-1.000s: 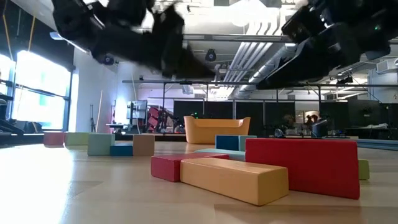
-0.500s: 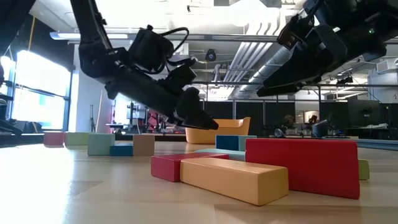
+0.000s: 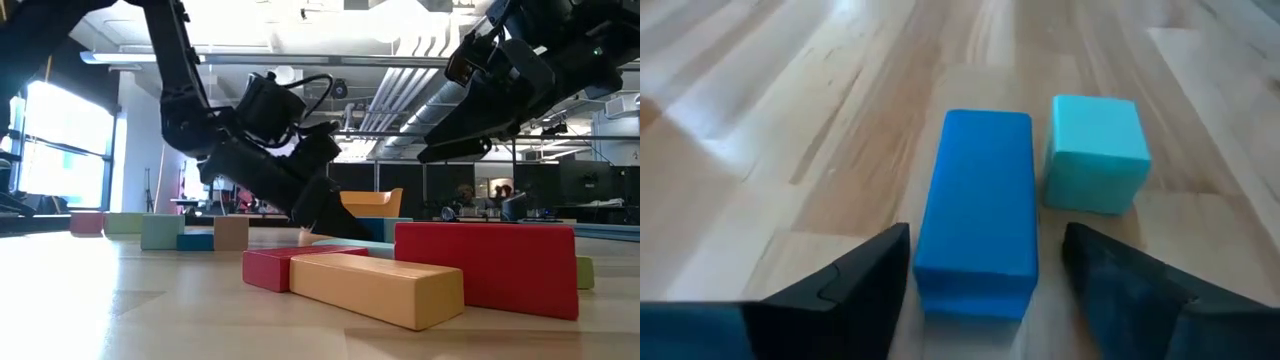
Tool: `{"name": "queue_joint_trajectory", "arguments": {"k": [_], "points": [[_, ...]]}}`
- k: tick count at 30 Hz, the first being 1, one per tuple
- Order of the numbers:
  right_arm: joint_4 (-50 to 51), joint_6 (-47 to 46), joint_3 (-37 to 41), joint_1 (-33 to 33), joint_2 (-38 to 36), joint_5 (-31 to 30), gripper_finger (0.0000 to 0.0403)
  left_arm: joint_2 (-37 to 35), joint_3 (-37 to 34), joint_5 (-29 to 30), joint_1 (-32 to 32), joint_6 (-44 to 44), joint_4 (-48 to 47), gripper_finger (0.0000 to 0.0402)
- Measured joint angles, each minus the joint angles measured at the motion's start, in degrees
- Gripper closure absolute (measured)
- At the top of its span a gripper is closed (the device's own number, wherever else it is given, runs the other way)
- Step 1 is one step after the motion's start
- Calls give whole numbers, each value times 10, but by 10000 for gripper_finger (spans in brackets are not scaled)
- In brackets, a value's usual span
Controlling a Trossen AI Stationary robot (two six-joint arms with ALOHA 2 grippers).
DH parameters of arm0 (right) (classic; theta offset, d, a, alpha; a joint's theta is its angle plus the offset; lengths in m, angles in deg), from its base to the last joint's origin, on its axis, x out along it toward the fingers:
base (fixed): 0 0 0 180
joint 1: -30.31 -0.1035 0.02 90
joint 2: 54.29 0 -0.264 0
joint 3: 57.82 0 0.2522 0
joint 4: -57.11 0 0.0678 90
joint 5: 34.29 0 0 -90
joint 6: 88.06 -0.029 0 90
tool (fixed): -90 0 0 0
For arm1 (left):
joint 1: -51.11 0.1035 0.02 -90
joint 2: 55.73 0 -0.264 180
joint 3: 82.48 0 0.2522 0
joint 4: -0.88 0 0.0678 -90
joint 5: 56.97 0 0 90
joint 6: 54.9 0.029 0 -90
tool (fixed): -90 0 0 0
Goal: Sort blocks by size
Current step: Put the large blue rectangle block into the green bin
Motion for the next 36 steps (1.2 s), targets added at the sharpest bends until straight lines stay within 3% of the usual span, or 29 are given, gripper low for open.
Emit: {"name": "queue_joint_trajectory", "arguments": {"k": [4, 9, 19, 23, 25, 29, 36], "points": [[-1, 2, 0, 0, 7, 0, 156, 5, 4, -8, 0, 1, 0, 201], [-11, 71, 0, 0, 46, -1, 156, -6, 4, -7, -1, 17, -13, 298], [-154, 181, 0, 15, 112, -120, 156, -142, 3, 67, -26, 78, -159, 303], [-162, 161, -1, 20, 111, -195, 155, -191, 3, 85, -47, 118, -194, 303], [-163, 160, -1, 23, 111, -176, 155, -205, 3, 100, -57, 133, -209, 303], [-202, 193, 0, 21, 111, -62, 155, -222, 3, 114, -79, 154, -208, 303], [-251, 211, 0, 13, 110, -42, 155, -222, 3, 117, -105, 171, -191, 303]]}}
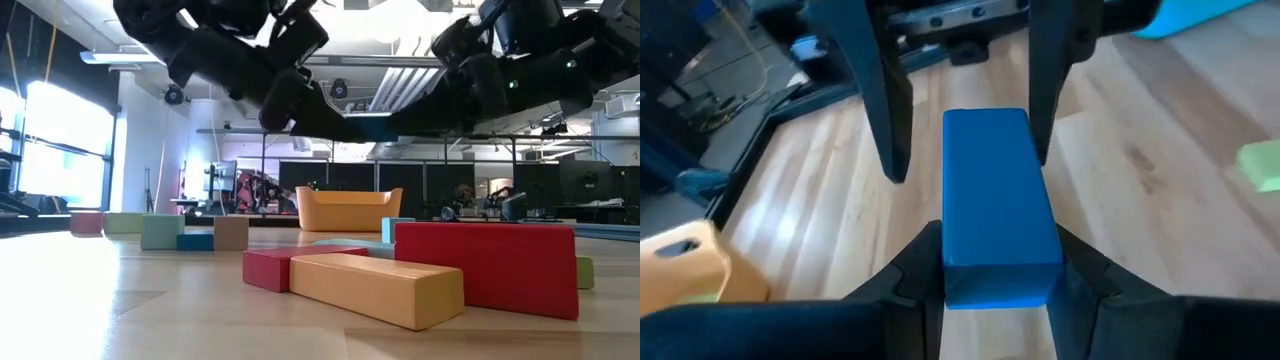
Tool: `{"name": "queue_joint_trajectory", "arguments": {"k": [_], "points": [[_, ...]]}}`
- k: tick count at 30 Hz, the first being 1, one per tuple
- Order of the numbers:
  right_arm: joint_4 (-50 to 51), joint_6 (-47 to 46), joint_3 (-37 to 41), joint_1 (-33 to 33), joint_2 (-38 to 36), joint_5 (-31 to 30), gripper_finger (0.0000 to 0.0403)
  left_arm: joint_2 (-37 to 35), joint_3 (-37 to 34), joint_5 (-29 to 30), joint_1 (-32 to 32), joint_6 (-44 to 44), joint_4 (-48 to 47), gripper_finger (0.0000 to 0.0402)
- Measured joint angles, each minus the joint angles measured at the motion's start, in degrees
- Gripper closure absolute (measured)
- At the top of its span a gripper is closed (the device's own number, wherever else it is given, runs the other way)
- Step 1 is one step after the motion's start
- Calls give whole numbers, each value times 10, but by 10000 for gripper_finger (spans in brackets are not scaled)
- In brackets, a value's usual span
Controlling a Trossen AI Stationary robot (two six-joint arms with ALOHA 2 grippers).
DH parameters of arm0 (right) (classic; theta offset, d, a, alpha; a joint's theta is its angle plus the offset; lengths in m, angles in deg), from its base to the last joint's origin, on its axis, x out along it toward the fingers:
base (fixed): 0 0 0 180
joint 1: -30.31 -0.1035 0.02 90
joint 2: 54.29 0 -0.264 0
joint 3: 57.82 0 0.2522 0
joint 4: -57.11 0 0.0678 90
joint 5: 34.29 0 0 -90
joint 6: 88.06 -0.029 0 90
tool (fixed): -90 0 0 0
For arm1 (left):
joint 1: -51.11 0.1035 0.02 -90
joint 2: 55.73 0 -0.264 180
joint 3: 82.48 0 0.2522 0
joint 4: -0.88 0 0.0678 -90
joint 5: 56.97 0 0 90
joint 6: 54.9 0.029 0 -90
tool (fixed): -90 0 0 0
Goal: Sort blocks by size
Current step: Put the large blue rectangle block into the green bin
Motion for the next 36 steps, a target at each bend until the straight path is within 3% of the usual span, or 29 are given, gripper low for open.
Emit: {"name": "queue_joint_trajectory", "arguments": {"k": [5, 12, 17, 21, 25, 32, 36], "points": [[-3, 0, 0, 1, 0, 29, 173, 0, 0, 0, -6, 0, 12, 291], [29, 1, -29, 1, 0, 34, 272, 0, 0, 1, -4, -16, 18, 250], [115, 8, -74, -4, 0, 8, 273, 0, 0, 28, -4, -15, 17, 237], [289, -14, -125, -24, -8, -81, 273, -14, 0, 101, -6, -16, -42, 229], [565, -101, -208, -57, -30, -98, 273, -29, 0, 150, -4, -35, -106, 226], [1032, -382, -389, -185, -30, -84, 273, -32, 0, 154, -1, -62, -136, 225], [1173, -619, -470, -281, -31, -32, 273, -32, 0, 154, 0, -67, -137, 225]]}}
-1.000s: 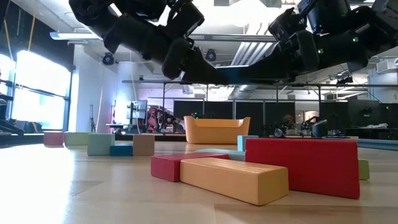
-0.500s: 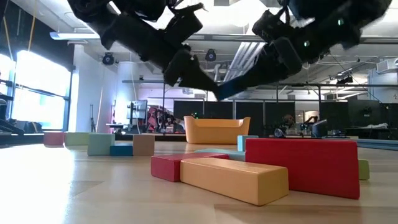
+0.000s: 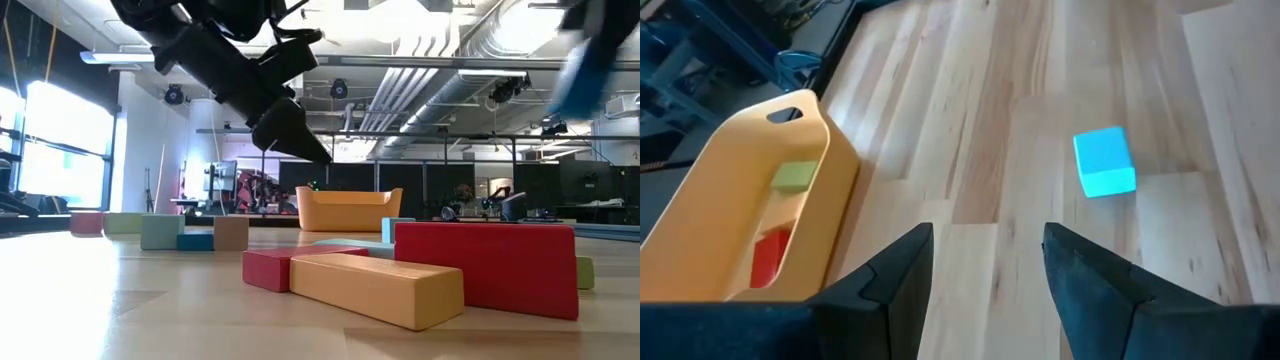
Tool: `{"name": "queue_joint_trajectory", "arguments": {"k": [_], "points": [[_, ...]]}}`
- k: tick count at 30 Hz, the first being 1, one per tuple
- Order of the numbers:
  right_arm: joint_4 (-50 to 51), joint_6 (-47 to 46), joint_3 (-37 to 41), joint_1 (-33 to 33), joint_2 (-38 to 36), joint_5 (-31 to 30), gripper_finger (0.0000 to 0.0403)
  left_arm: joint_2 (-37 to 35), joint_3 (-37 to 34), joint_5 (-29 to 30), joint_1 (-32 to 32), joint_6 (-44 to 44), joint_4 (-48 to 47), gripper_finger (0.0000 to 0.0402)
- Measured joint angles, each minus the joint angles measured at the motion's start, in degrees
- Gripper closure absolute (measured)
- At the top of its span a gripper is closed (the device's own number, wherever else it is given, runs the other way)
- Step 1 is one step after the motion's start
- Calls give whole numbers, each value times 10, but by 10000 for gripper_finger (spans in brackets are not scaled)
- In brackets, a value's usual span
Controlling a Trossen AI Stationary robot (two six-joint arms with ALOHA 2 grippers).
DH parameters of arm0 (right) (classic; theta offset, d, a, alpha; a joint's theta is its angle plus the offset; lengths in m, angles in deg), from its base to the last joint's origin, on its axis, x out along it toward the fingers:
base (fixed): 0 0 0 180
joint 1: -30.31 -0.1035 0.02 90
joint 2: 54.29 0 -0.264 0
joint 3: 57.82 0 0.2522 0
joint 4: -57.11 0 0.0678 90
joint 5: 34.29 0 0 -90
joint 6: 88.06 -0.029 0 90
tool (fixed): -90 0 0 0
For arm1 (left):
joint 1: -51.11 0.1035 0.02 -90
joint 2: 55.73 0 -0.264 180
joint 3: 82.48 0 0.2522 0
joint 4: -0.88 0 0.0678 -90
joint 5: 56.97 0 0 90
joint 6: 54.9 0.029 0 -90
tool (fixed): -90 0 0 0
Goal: Sort blocks by size
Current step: Put the large blue rectangle block into the green bin
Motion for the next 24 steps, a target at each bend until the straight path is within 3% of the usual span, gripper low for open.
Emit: {"name": "queue_joint_trajectory", "arguments": {"k": [6, 11, 17, 24], "points": [[32, -344, -18, -144, 2, 66, 273, 0, 0, -1, 0, -4, 2, 225], [-57, -534, 33, -230, 3, 110, 273, 0, 0, -7, 0, -4, 2, 225], [-168, -639, 111, -272, 3, 93, 263, 0, 0, -8, 0, 6, 2, 225], [-260, -648, 188, -272, 3, 96, 260, 0, 0, -8, -2, 6, 0, 225]]}}
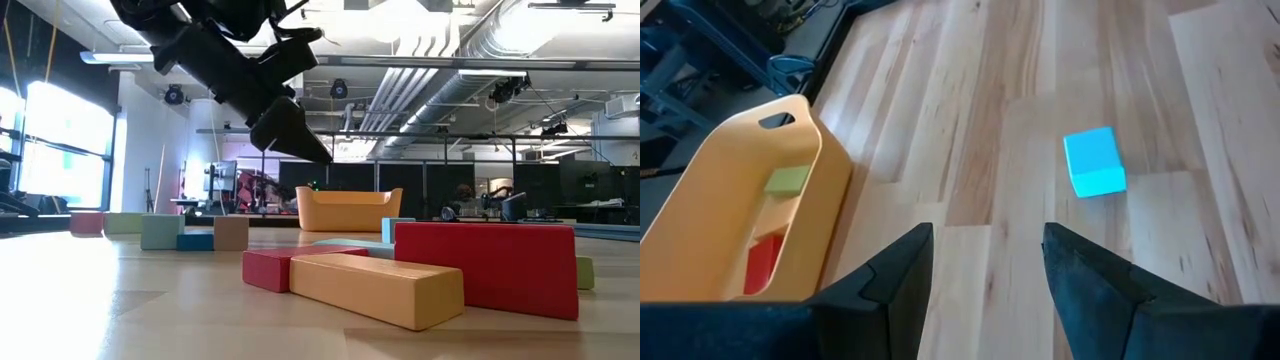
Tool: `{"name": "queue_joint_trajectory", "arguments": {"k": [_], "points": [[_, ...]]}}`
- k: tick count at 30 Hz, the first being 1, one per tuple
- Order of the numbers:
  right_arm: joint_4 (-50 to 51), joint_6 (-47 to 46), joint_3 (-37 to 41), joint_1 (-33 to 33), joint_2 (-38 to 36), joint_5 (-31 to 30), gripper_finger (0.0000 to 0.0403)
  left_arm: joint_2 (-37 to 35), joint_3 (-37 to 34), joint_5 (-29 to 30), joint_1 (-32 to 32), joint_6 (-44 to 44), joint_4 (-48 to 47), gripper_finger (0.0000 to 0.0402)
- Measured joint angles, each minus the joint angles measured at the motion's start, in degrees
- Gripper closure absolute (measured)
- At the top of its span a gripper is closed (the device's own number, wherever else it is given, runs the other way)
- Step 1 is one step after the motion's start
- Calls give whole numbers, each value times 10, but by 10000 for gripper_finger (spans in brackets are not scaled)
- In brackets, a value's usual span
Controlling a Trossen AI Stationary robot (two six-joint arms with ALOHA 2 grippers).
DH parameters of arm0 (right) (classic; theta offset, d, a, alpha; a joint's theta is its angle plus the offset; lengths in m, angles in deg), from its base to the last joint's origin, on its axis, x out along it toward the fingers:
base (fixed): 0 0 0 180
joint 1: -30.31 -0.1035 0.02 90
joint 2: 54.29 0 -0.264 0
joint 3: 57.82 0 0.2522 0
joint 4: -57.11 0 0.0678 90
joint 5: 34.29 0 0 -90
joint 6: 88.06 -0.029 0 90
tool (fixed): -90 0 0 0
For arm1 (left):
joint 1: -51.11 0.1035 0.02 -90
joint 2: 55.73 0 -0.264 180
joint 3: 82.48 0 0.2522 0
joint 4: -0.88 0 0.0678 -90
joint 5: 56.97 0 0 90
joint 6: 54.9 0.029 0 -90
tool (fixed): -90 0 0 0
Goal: Sort blocks by size
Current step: Put the large blue rectangle block into the green bin
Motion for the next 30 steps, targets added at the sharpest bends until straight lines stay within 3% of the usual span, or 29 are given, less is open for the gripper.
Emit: {"name": "queue_joint_trajectory", "arguments": {"k": [13, 25, 30], "points": [[19, -13, 15, -1, 0, -35, 257, 0, 0, 0, 0, -7, 1, 225], [52, -49, 15, -54, 0, -79, 256, 0, 0, 0, 0, -10, 2, 225], [54, -34, 15, -70, 0, -141, 256, 0, 0, 0, -2, -11, 2, 225]]}}
